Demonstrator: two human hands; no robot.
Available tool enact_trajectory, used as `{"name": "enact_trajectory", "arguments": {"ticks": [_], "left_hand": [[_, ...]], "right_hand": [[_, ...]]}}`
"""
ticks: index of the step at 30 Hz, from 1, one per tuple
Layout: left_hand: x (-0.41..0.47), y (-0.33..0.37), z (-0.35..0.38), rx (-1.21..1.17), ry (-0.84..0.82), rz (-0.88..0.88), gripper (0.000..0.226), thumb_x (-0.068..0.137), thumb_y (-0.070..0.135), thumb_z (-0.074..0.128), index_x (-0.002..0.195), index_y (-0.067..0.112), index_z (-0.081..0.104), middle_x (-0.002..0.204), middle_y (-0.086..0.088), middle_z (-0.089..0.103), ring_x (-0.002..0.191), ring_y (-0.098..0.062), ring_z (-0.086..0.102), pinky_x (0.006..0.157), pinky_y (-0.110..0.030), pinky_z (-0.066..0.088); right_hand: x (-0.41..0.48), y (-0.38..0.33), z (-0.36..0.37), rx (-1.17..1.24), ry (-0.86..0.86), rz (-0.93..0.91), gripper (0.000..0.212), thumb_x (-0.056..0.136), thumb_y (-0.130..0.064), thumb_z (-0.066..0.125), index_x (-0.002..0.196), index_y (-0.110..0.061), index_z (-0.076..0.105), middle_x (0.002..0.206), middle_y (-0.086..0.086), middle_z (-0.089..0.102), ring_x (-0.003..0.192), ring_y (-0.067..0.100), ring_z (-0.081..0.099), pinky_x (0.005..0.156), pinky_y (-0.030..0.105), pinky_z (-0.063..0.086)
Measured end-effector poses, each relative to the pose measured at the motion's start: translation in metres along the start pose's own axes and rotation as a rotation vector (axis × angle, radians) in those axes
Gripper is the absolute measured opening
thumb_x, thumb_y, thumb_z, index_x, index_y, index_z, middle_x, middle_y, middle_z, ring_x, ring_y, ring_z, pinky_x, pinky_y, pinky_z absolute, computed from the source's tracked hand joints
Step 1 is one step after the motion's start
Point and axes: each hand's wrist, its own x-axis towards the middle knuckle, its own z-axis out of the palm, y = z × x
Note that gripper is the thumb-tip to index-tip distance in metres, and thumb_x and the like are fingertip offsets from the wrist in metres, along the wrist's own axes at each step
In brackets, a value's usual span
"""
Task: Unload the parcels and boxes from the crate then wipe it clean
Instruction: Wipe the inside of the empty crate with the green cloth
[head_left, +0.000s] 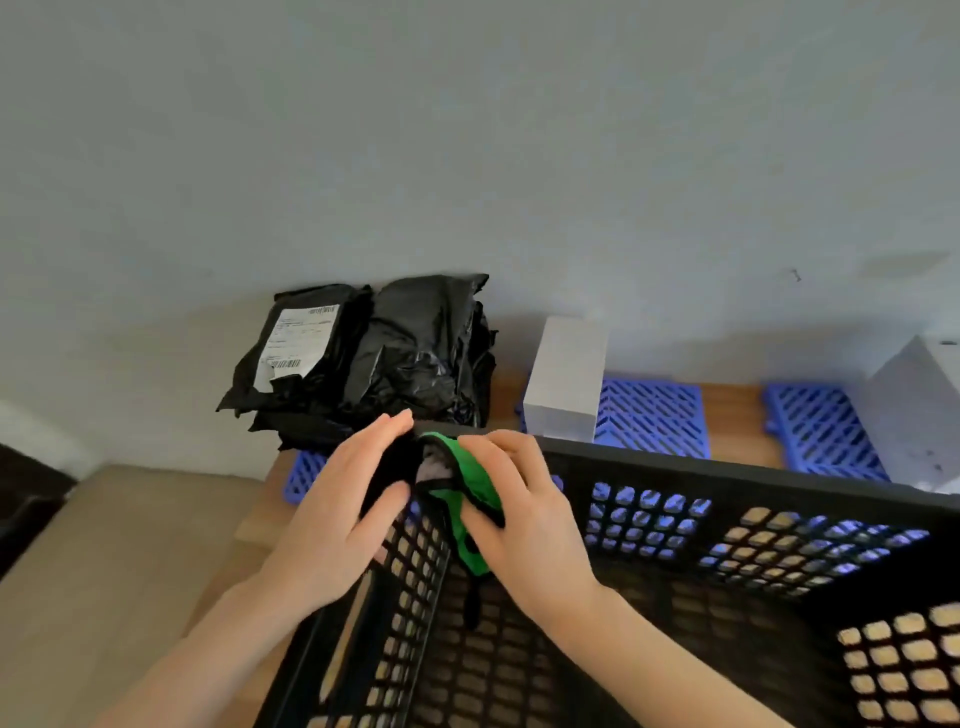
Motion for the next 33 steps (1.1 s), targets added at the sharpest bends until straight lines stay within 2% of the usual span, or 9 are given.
{"name": "enact_trajectory", "arguments": {"ticks": [3,7,13,17,21,24,28,31,33], "left_hand": [[-0.002,0.008,-0.003,0.054,0.043,-0.054,0.058,0.096,0.036,0.044,0.150,0.041,0.025,0.149,0.027,0.036,0.140,0.004,0.031,0.113,-0.031,0.030],[-0.003,0.017,-0.003,0.139,0.061,-0.086,0.061,0.095,0.045,0.040,0.152,0.043,0.019,0.148,0.026,0.040,0.131,0.000,0.045,0.110,-0.034,0.036],[-0.001,0.019,-0.002,0.239,0.031,-0.074,0.058,0.099,0.039,0.038,0.154,0.034,0.021,0.147,0.018,0.043,0.132,-0.002,0.045,0.109,-0.030,0.039],[0.002,0.016,-0.002,0.309,-0.004,-0.038,0.058,0.098,0.033,0.041,0.153,0.030,0.024,0.146,0.015,0.043,0.134,-0.007,0.042,0.108,-0.018,0.033],[0.005,0.016,-0.002,0.362,-0.016,-0.016,0.056,0.098,0.035,0.040,0.152,0.024,0.030,0.142,0.011,0.045,0.132,-0.011,0.043,0.106,-0.018,0.034],[0.006,0.017,-0.002,0.389,-0.039,0.040,0.054,0.100,0.036,0.037,0.150,0.016,0.034,0.146,0.007,0.043,0.136,-0.013,0.041,0.109,-0.023,0.034],[0.009,0.019,-0.001,0.417,-0.074,0.040,0.054,0.100,0.037,0.035,0.149,0.014,0.037,0.150,0.005,0.043,0.139,-0.009,0.038,0.112,-0.023,0.032],[0.009,0.019,-0.001,0.486,-0.088,0.055,0.053,0.100,0.036,0.036,0.148,0.014,0.038,0.152,0.004,0.041,0.141,-0.007,0.034,0.113,-0.020,0.028],[0.009,0.019,0.000,0.510,-0.081,0.054,0.052,0.099,0.034,0.037,0.147,0.015,0.039,0.152,0.004,0.041,0.141,-0.005,0.034,0.113,-0.020,0.028]], "right_hand": [[-0.007,0.001,0.008,0.010,0.088,0.014,0.049,0.077,-0.013,0.074,0.122,-0.018,0.054,0.122,0.003,0.040,0.104,0.020,0.056,0.071,0.031,0.058],[-0.007,0.003,0.028,0.042,0.144,-0.061,0.043,0.075,-0.012,0.072,0.115,-0.017,0.056,0.111,0.002,0.041,0.093,0.020,0.055,0.050,0.033,0.054],[0.000,-0.002,0.072,0.130,0.246,0.011,0.044,0.067,0.004,0.075,0.108,-0.009,0.067,0.102,0.010,0.055,0.085,0.022,0.058,0.045,0.031,0.050],[0.002,0.000,0.092,0.232,0.290,0.048,0.039,0.076,-0.006,0.068,0.114,-0.010,0.066,0.107,0.010,0.053,0.094,0.022,0.056,0.055,0.034,0.053],[-0.018,0.010,0.098,0.393,0.216,-0.046,0.048,0.089,-0.022,0.059,0.134,-0.010,0.054,0.129,0.012,0.047,0.122,0.021,0.047,0.094,0.034,0.049],[-0.027,0.017,0.103,0.431,0.125,-0.186,0.054,0.089,-0.013,0.057,0.141,-0.010,0.045,0.146,0.016,0.034,0.140,0.031,0.029,0.112,0.047,0.033],[-0.029,0.033,0.114,0.331,0.136,-0.208,0.054,0.092,-0.006,0.056,0.142,-0.016,0.042,0.146,0.013,0.035,0.135,0.033,0.036,0.112,0.044,0.034],[-0.040,0.053,0.126,0.236,0.148,-0.107,0.052,0.088,-0.005,0.061,0.139,-0.014,0.050,0.137,0.016,0.048,0.121,0.034,0.048,0.096,0.038,0.048],[-0.057,0.069,0.136,0.174,0.088,-0.032,0.056,0.085,-0.004,0.063,0.138,-0.013,0.050,0.135,0.017,0.051,0.117,0.033,0.052,0.090,0.037,0.051]]}}
